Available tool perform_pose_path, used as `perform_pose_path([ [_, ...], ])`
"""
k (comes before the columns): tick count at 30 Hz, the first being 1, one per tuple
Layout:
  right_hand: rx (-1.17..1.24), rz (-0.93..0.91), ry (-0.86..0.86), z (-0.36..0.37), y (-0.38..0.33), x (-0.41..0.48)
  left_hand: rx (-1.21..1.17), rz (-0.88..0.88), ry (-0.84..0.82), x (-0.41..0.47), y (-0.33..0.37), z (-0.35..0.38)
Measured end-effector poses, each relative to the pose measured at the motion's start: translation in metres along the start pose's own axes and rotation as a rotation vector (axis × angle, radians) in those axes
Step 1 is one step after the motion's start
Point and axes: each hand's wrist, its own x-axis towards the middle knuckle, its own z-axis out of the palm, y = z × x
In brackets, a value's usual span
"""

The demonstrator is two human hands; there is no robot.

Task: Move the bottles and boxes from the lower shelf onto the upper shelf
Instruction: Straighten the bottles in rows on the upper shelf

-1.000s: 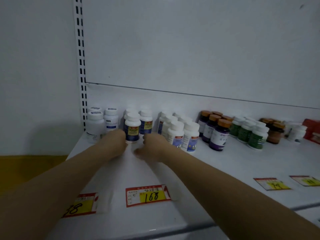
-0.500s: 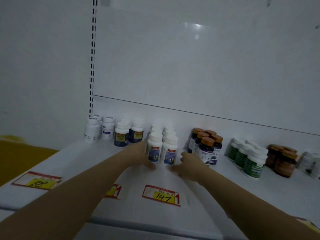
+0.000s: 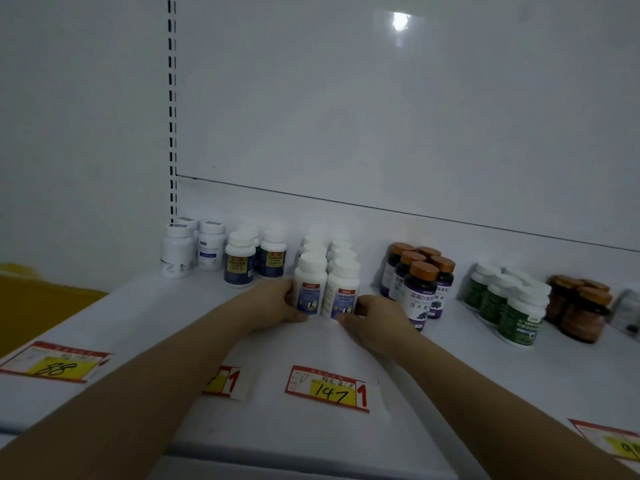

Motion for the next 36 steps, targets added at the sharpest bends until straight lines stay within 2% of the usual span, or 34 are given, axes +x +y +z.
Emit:
perform_pose_path([
  [6, -0.009, 0.017, 0.017, 0.003, 0.003, 0.004, 0.092, 0.003, -0.057, 0.003, -0.001, -0.005],
  [12, -0.029, 0.035, 0.027, 0.005, 0.002, 0.006, 0.08, 0.028, 0.005, 0.004, -0.004, -0.001],
  [19, -0.018, 0.064, 0.023, 0.006, 0.003, 0.005, 0.139, 0.023, -0.041, 0.006, 0.0, -0.004],
  [24, 0.209, 0.104, -0.024, -0.005, 0.007, -0.008, 0.141, 0.007, -0.027, -0.002, 0.005, -0.003],
  [28, 0.059, 0.047, -0.088, -0.026, 0.021, -0.031, 0.205, -0.066, -0.033, -0.019, 0.023, -0.005],
  [32, -0.097, 0.087, -0.027, -0.059, 0.059, -0.049, 0.508, -0.2, -0.072, -0.043, 0.059, -0.012],
  [34, -0.151, 0.128, -0.024, -0.072, 0.081, -0.048, 0.588, -0.166, -0.077, -0.051, 0.084, -0.009],
  [36, -0.161, 0.161, -0.03, -0.082, 0.101, -0.042, 0.528, -0.11, -0.088, -0.045, 0.11, 0.008],
])
